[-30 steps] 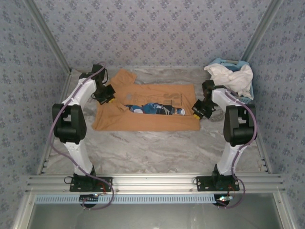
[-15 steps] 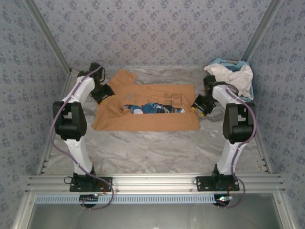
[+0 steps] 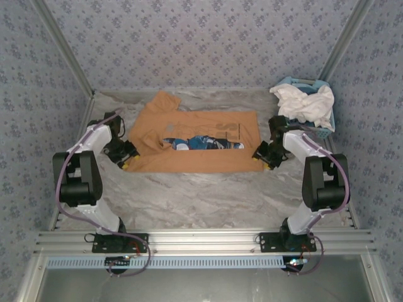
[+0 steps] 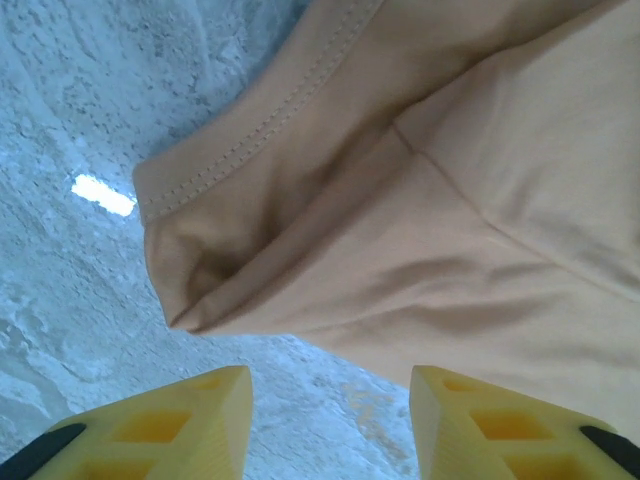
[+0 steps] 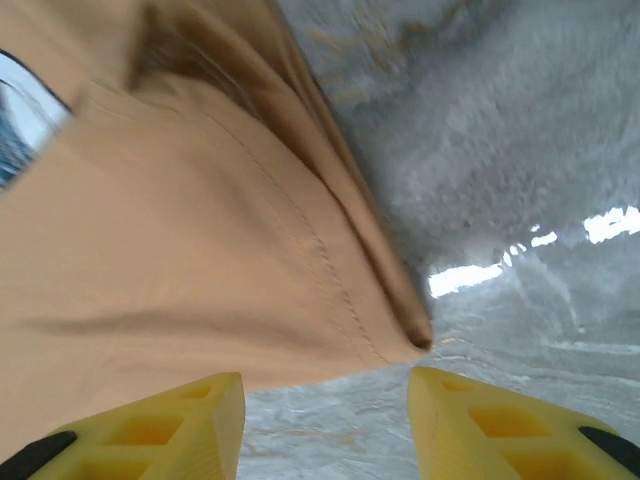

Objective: Fold and stack the t-shirts

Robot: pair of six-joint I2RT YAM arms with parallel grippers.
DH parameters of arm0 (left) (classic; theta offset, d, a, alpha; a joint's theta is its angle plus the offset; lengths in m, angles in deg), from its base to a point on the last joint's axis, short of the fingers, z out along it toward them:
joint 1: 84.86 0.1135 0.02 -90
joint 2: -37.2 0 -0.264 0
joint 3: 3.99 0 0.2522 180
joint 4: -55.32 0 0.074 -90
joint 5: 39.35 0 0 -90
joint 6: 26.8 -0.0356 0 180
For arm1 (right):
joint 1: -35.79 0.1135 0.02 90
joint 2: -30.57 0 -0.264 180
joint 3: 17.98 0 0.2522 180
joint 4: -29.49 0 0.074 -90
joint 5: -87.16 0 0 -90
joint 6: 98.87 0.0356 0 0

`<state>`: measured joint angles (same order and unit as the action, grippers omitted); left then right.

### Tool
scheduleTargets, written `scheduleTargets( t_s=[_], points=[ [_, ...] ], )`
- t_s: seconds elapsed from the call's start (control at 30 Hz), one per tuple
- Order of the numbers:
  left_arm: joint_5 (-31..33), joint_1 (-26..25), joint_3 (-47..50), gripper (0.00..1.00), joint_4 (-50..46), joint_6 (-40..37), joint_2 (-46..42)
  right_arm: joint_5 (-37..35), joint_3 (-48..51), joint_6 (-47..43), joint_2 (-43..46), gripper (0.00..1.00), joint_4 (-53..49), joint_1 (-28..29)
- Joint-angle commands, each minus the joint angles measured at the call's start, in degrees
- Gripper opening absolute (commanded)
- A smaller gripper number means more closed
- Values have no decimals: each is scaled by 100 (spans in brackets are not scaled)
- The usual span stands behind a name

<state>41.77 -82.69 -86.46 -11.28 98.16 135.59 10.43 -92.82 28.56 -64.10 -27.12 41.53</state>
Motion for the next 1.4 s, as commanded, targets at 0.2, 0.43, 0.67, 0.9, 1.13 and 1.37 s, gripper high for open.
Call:
scheduleTargets(
  t_s=[0.2,0.43,0.67,0.9,1.13,1.37],
  points=[
    [886,84,-176,37,-35,-517,552,-139,140,-87,-286,52,-87,-6],
    [1219,119,-442,15,138,-796,1024,-355,105,-293,-658,37,1,-15],
    [1529,286,-722,4,-2,-997,1119,-773,-39,-386,-825,2,-200,-11],
    [1605,292,-735,17,-263,-1105,924,-853,-82,-451,-748,0,-241,20],
    [1148,72,-524,38,-576,-690,-21,-782,-106,-456,-589,0,-396,54],
    [-74,-498,-192,26,21,356,79,-800,-53,-527,-463,0,-514,68]
  ],
)
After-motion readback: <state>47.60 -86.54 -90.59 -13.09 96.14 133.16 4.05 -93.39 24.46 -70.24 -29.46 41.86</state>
